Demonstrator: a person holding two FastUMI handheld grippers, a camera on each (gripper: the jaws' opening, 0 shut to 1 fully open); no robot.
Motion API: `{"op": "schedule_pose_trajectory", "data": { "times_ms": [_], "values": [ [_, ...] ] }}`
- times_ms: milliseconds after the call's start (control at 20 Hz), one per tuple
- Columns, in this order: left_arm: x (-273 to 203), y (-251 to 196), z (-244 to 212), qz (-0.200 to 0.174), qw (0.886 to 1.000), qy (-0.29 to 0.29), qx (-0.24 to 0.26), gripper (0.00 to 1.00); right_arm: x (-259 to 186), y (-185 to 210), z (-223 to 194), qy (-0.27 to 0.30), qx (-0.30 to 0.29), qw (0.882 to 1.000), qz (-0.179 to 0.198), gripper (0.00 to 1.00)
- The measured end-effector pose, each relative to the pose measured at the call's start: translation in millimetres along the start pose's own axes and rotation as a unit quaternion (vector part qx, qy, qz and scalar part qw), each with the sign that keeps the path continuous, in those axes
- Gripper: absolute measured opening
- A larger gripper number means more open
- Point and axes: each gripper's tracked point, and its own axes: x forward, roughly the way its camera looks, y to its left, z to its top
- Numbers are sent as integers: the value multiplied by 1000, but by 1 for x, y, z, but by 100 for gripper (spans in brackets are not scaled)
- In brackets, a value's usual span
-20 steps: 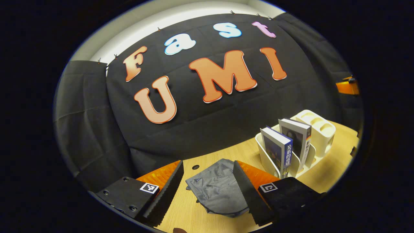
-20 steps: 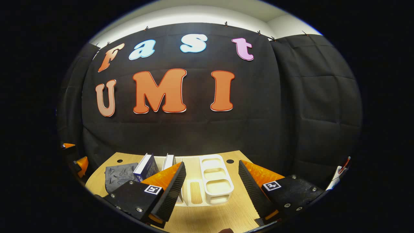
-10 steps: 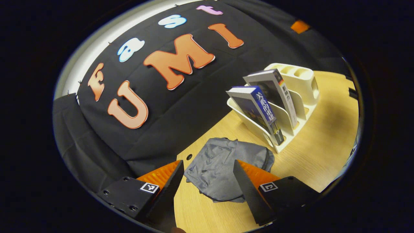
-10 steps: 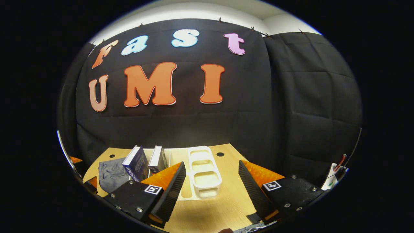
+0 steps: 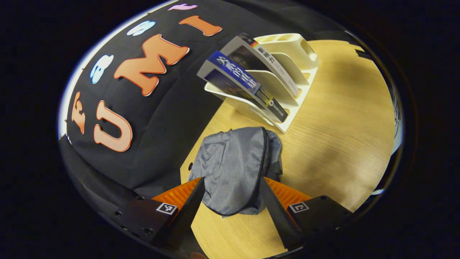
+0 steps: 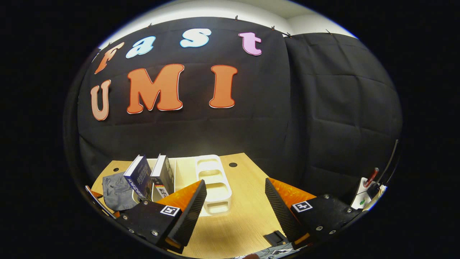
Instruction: Open the schoolbag, grab two books from the bookshelf and put them into the schoolbag.
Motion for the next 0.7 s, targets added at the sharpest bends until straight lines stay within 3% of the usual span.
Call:
{"op": "schedule_pose_trajectory", "data": {
  "times_ms": [400,600,650,700],
  "values": [
    [46,-9,-19,-5,998,32,45,97,-3,-14,-10,20,11,999,-28,98],
    [57,-12,-26,-21,998,49,37,97,-3,-14,-7,14,-12,999,-32,98],
    [58,-15,-26,-30,997,56,33,96,-1,-11,-5,14,-12,999,-28,98],
    [58,-17,-28,-35,997,62,26,88,1,-10,-5,14,-12,1000,-25,98]
  ]
}}
